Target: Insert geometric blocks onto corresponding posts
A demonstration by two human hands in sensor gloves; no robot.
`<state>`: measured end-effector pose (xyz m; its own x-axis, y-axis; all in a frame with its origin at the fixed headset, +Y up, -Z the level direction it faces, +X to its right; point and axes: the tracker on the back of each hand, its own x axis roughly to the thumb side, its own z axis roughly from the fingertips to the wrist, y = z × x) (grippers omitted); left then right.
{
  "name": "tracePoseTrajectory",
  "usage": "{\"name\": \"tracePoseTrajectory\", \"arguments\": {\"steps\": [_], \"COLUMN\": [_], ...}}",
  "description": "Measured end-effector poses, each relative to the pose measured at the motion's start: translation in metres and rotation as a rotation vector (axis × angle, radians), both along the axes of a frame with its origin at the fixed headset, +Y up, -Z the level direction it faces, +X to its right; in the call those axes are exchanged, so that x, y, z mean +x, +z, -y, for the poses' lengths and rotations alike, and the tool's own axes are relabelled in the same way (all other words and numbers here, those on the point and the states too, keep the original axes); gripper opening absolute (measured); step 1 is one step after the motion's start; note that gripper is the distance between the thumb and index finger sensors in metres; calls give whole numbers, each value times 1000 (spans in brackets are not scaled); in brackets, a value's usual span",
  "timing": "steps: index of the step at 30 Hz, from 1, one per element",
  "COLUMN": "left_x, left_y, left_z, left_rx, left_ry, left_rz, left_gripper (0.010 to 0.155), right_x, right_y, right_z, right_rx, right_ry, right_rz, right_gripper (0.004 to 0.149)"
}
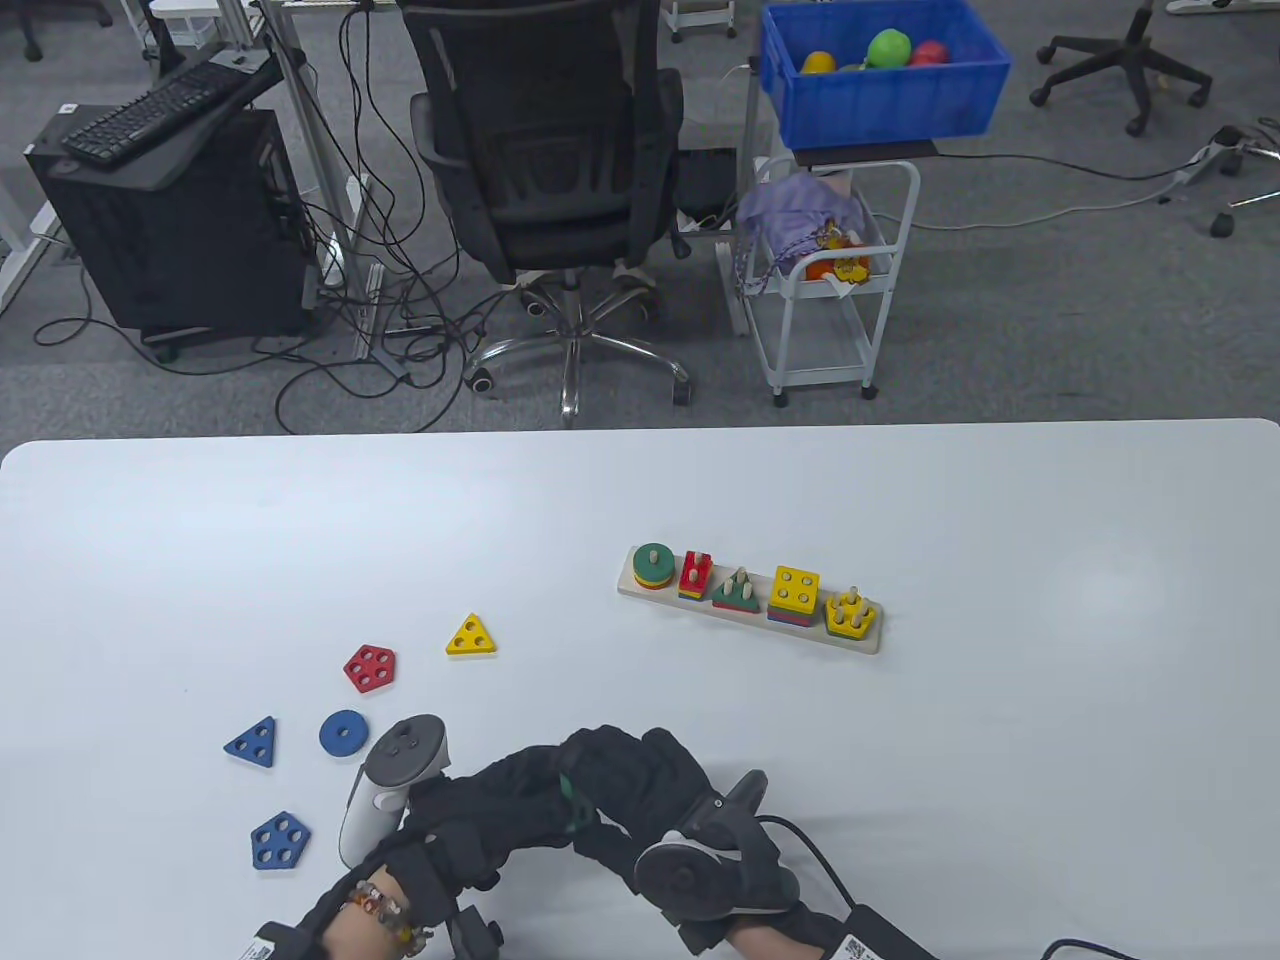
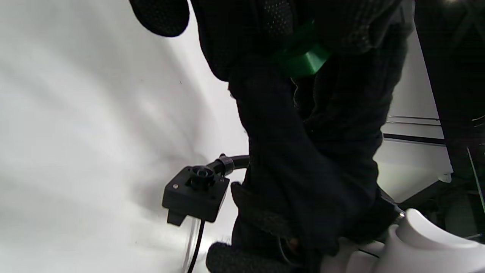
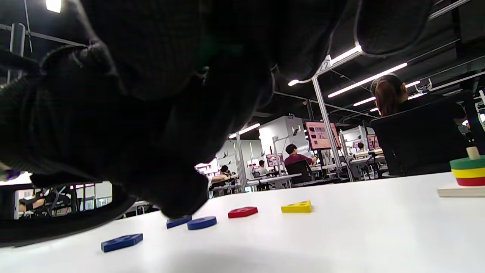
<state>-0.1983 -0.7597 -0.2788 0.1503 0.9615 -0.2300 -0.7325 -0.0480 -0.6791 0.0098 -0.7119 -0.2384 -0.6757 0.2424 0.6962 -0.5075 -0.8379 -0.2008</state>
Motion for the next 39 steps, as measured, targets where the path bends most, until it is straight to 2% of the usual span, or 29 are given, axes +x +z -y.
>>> {"name": "tracePoseTrajectory", "arguments": {"steps": [3,6,8,11,13,14,16,17,21,26,31,39], "left_x": [0,-4,-13,-35,-51,-58,-78,-84,-117,-148,-162,-162], "left_y": [0,1,1,3,4,4,-1,-3,-11,-12,-12,-16], "left_z": [-3,-12,-24,-38,-44,-45,-47,-47,-46,-51,-54,-43], "left_rx": [35,178,341,613,743,769,761,736,655,592,565,531], "left_ry": [-48,-215,-389,-767,-1046,-1146,-1373,-1408,-1462,-1506,-1487,-1496], "left_rz": [-14,-24,-15,1,-43,-57,-96,-115,-256,-366,-426,-372], "left_gripper": [64,67,68,68,67,68,75,81,86,82,80,76], "right_x": [1,5,12,23,29,32,37,38,43,43,36,31], "right_y": [-2,-8,-18,-47,-70,-79,-103,-111,-150,-194,-218,-240], "right_z": [0,-1,-3,-8,-10,-12,-18,-20,-26,-21,-8,6], "right_rx": [-9,-24,-36,-111,-116,-119,-118,-127,-138,-254,-306,-345], "right_ry": [-2,13,30,89,146,173,240,268,401,525,559,577], "right_rz": [13,32,77,193,252,281,348,373,466,596,649,690], "right_gripper": [73,73,73,73,72,72,72,72,72,72,71,71]}}
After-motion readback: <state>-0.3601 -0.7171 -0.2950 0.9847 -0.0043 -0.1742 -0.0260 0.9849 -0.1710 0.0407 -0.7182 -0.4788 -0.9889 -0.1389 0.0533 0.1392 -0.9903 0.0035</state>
